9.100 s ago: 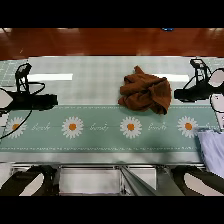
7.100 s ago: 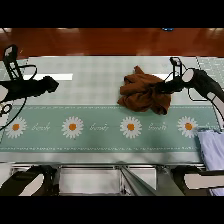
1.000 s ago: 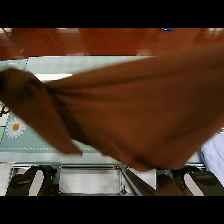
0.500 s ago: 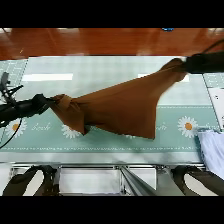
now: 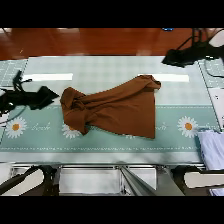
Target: Fold the shirts.
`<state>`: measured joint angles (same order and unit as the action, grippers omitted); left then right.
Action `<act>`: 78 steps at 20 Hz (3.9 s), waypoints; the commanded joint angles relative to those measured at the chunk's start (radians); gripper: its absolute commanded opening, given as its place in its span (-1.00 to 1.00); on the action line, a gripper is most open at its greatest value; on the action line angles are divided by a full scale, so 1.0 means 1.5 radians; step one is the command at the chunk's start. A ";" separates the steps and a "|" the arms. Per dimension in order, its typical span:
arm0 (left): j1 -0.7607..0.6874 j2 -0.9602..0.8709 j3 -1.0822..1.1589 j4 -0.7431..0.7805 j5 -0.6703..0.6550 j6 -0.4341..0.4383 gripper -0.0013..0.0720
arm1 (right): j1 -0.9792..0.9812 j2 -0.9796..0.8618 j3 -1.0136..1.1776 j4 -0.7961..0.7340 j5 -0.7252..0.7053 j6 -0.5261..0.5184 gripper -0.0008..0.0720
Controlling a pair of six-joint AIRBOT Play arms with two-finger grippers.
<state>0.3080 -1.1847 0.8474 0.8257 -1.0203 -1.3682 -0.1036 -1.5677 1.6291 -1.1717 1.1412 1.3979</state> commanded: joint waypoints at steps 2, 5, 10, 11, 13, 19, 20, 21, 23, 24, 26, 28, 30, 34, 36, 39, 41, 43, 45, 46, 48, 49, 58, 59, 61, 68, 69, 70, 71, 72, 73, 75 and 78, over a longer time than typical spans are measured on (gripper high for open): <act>0.015 0.065 0.053 0.009 -0.112 -0.021 0.42 | -0.180 0.034 -0.036 0.014 0.063 0.049 0.15; -0.122 0.088 -0.036 -0.039 -0.164 -0.006 0.42 | -0.274 0.093 -0.224 0.080 0.053 -0.022 0.15; -0.301 0.038 -0.097 0.096 -0.065 -0.151 0.42 | -0.322 0.167 -0.445 0.123 -0.006 -0.099 0.15; -0.306 0.027 -0.097 0.085 -0.060 -0.156 0.42 | -0.322 0.168 -0.456 0.127 -0.006 -0.105 0.15; -0.308 0.003 -0.097 0.084 -0.058 -0.160 0.42 | -0.319 0.168 -0.465 0.147 -0.013 -0.112 0.15; -0.317 -0.067 -0.097 0.080 -0.004 -0.210 0.42 | -0.319 0.168 -0.465 0.164 -0.008 -0.118 0.15; -0.318 -0.074 -0.097 0.078 0.016 -0.216 0.42 | -0.319 0.168 -0.465 0.164 -0.007 -0.118 0.15; -0.318 -0.078 -0.097 0.073 0.028 -0.216 0.42 | -0.319 0.168 -0.465 0.164 -0.004 -0.118 0.15; -0.318 -0.086 -0.097 0.072 0.037 -0.216 0.42 | -0.319 0.168 -0.465 0.164 -0.003 -0.119 0.15; -0.318 -0.092 -0.097 0.072 0.037 -0.216 0.41 | -0.319 0.167 -0.465 0.164 -0.003 -0.119 0.15; -0.318 -0.105 -0.097 0.072 0.037 -0.216 0.25 | -0.319 0.168 -0.465 0.164 -0.003 -0.118 0.15; -0.318 -0.108 -0.096 0.072 0.040 -0.185 -0.91 | -0.319 0.167 -0.465 0.164 0.000 -0.118 0.15; -0.315 -0.107 -0.078 0.073 0.020 -0.158 -0.91 | -0.319 0.168 -0.465 0.158 0.008 -0.118 0.15; -0.299 -0.106 -0.017 0.073 -0.065 -0.118 -0.91 | -0.319 0.167 -0.472 0.107 0.048 -0.118 0.15; -0.291 -0.102 0.009 0.073 -0.102 -0.100 -0.91 | -0.319 0.168 -0.505 0.111 0.072 -0.112 0.15; -0.289 -0.101 0.024 0.073 -0.121 -0.100 -0.91 | -0.317 0.168 -0.578 0.192 0.101 -0.121 0.15; -0.289 -0.101 0.024 0.072 -0.121 -0.100 -0.91 | -0.283 0.168 -0.605 0.196 0.109 -0.125 0.15; -0.289 -0.101 0.024 0.072 -0.124 -0.100 -0.91 | -0.212 0.168 -0.614 0.163 0.119 -0.118 0.15; -0.289 -0.101 0.024 0.073 -0.125 -0.100 -0.91 | -0.141 0.167 -0.614 0.151 0.115 -0.110 0.15; -0.289 -0.101 0.024 0.073 -0.123 -0.100 -0.91 | -0.108 0.162 -0.614 0.150 0.107 -0.100 0.15; -0.289 -0.101 0.024 0.072 -0.123 -0.100 -0.91 | -0.053 0.146 -0.614 0.153 0.096 -0.089 0.15; -0.289 -0.101 0.024 0.073 -0.123 -0.100 -0.91 | -0.027 0.137 -0.614 0.153 0.089 -0.084 0.15; -0.288 -0.097 0.024 0.037 -0.090 -0.088 -0.91 | 0.130 0.078 -0.547 0.275 -0.017 -0.121 -0.86; -0.289 -0.090 0.024 0.029 -0.080 -0.087 -0.91 | 0.139 0.078 -0.534 0.278 -0.021 -0.148 -0.92; -0.283 -0.066 0.027 0.019 -0.070 -0.087 -0.91 | 0.132 0.084 -0.493 0.268 0.001 -0.144 -0.92; -0.181 0.099 0.144 -0.051 -0.073 -0.036 -0.91 | 0.026 0.218 -0.198 0.262 0.058 -0.104 -0.92; -0.171 0.117 0.177 -0.084 -0.072 -0.016 -0.91 | 0.019 0.233 -0.141 0.263 0.057 -0.103 -0.92; -0.166 0.130 0.210 -0.115 -0.071 -0.006 -0.91 | 0.019 0.243 -0.087 0.259 0.059 -0.102 -0.92; -0.164 0.140 0.252 -0.141 -0.071 0.003 -0.91 | 0.019 0.254 -0.029 0.255 0.063 -0.100 -0.92; -0.164 0.147 0.299 -0.156 -0.071 0.008 -0.91 | 0.021 0.264 0.023 0.255 0.066 -0.097 -0.92; -0.164 0.153 0.346 -0.157 -0.073 0.009 -0.91 | 0.020 0.276 0.077 0.251 0.070 -0.096 -0.92; -0.162 0.161 0.448 -0.156 -0.092 0.009 -0.91 | 0.020 0.306 0.171 0.197 0.074 -0.082 -0.92; -0.156 0.182 0.583 -0.155 -0.142 0.003 -0.91 | 0.020 0.376 0.253 0.098 0.078 -0.067 -0.92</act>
<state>0.0650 -0.9436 1.5410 0.6113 -1.1790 -1.3651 -0.0711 -1.0855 1.8656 -0.8936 1.2530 1.2739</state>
